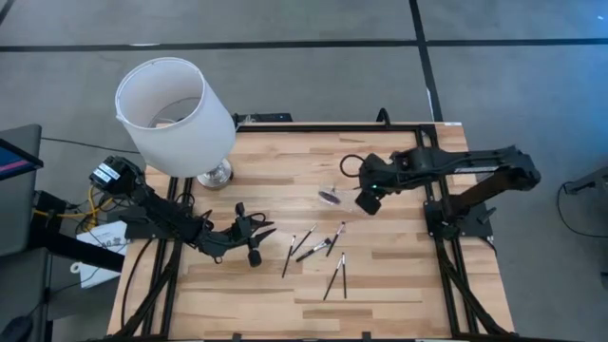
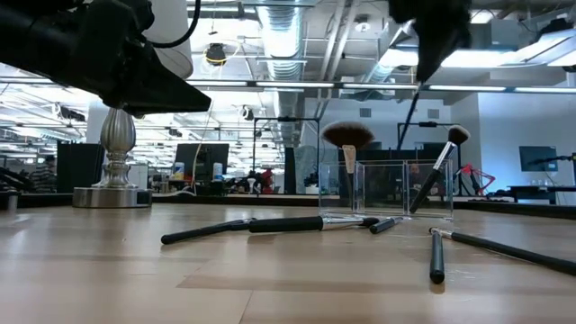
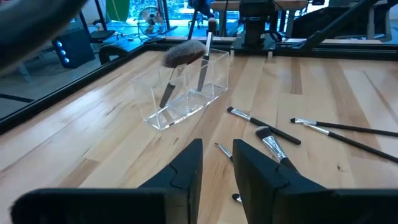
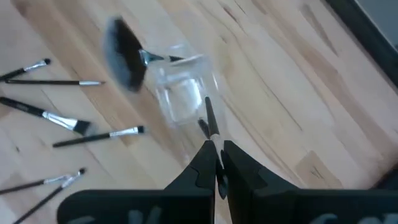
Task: Put items in baskets/containers
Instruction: Put the black eyeshadow brush into the transparent organizer
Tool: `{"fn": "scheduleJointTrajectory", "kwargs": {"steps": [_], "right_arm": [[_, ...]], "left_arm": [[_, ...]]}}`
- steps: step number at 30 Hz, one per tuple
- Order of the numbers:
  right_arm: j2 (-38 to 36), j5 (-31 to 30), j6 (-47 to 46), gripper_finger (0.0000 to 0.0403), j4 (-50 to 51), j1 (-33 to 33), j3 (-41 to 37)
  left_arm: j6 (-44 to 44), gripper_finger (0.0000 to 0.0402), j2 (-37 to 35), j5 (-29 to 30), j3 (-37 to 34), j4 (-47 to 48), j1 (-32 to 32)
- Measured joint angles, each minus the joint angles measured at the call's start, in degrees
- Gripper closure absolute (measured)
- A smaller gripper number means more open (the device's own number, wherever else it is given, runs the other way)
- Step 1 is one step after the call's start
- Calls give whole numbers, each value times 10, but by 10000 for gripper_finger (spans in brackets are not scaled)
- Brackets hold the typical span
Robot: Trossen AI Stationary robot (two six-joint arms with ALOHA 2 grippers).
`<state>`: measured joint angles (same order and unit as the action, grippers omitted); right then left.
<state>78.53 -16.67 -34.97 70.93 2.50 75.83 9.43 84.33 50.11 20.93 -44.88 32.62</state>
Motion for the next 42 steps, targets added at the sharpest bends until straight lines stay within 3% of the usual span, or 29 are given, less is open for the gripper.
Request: {"fn": "scheduleJointTrajectory", "kwargs": {"steps": [6,15,21,29,36,42], "right_arm": [[46,36,80,393,-98,-19,-26],[156,37,112,374,-102,-30,-23],[197,37,151,332,-94,-29,-2],[201,31,150,267,-14,-18,82],[200,30,165,234,-1,38,172],[200,25,203,227,-53,94,192]], "left_arm": [[22,315,0,-6,0,-1,0],[76,316,0,-56,-1,-1,-9],[78,316,0,-56,-1,-1,-9],[166,316,6,-99,1,-1,-9],[170,316,76,-117,49,-2,-8],[160,314,175,-126,103,0,-17]]}}
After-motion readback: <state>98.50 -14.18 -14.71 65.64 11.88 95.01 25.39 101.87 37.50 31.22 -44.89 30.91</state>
